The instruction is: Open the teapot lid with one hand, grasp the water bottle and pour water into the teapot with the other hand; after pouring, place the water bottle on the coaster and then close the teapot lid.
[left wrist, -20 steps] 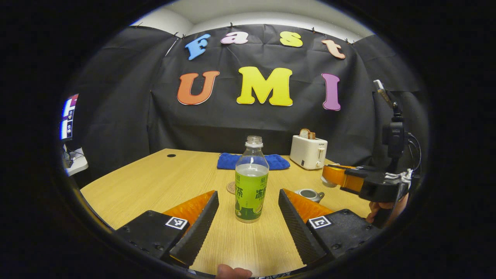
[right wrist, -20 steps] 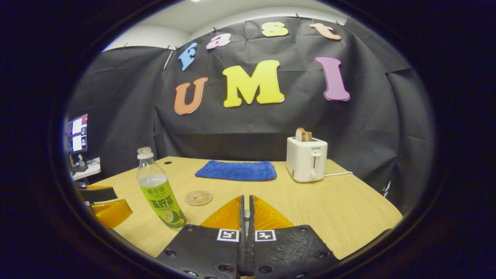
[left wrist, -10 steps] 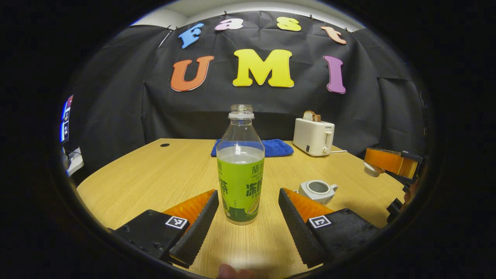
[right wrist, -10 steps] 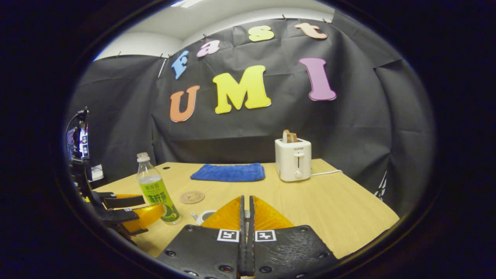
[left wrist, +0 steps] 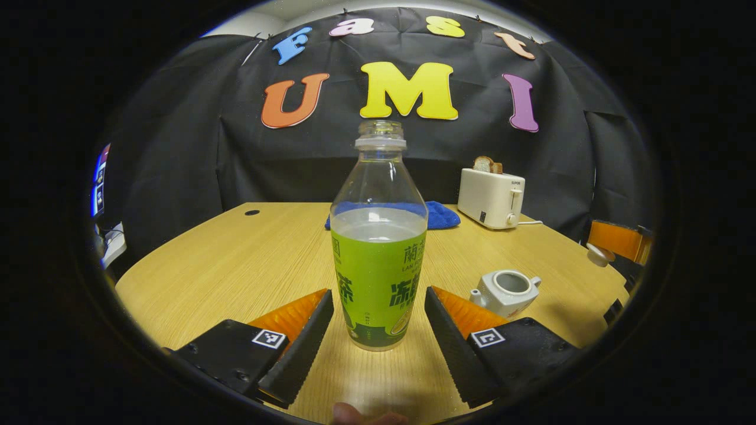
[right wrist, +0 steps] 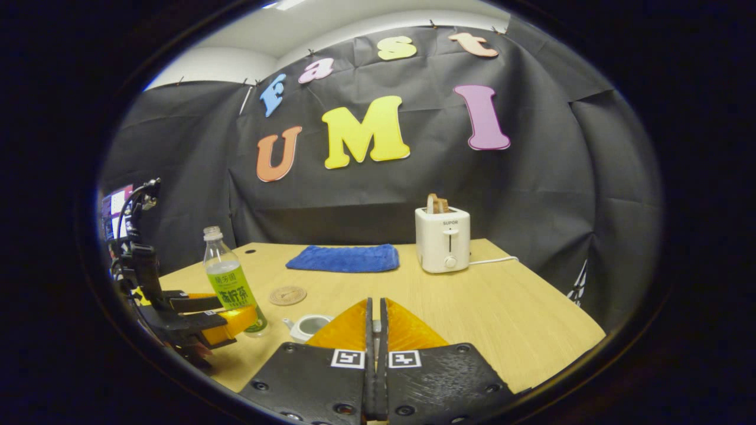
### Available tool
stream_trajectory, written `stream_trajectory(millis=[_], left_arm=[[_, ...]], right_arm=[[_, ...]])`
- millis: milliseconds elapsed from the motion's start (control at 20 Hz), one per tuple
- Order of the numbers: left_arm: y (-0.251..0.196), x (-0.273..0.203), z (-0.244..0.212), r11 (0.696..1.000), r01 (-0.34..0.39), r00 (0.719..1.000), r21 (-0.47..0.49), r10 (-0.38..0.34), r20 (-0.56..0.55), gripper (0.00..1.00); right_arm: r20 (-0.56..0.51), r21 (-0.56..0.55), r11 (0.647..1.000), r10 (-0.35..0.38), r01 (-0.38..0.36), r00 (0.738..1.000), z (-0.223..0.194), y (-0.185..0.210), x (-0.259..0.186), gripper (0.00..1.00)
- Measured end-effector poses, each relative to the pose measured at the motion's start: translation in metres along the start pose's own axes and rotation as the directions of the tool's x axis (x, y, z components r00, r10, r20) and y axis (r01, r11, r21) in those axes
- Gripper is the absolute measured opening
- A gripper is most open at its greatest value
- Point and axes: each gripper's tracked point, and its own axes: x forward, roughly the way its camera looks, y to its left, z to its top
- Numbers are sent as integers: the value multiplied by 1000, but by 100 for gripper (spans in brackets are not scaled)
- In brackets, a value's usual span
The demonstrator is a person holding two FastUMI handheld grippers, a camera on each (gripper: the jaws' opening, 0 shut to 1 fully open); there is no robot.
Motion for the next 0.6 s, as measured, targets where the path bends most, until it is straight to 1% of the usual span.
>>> stream_trajectory(millis=[100,200,250,300,400,450,550,600], left_arm=[[1,1,3,1000,-1,1000,11,1,10,98],[3,2,2,1000,-2,1000,21,2,9,95],[2,2,0,1000,-1,1000,24,1,3,95],[1,2,-1,1000,2,1000,28,-2,-1,94],[5,-1,3,999,-8,1000,38,8,10,87],[5,1,0,999,-12,1000,46,12,-3,78],[7,-4,5,996,-27,1000,85,27,-2,77],[10,-6,10,992,-37,999,119,36,5,77]], right_arm=[[7,-6,1000,-10,10,1000,2,-3,-3,0],[12,-7,1000,-16,17,1000,2,-5,-7,0],[10,-5,1000,-16,16,1000,1,-6,-7,3],[8,-6,1000,-15,15,1000,1,-6,-8,0],[8,-12,1000,-12,12,1000,-1,-6,-11,0],[9,-9,1000,-12,12,1000,-3,-7,-12,0],[6,4,1000,-6,6,1000,-5,-8,-13,0],[4,8,1000,-4,4,1000,-5,-9,-14,0]])
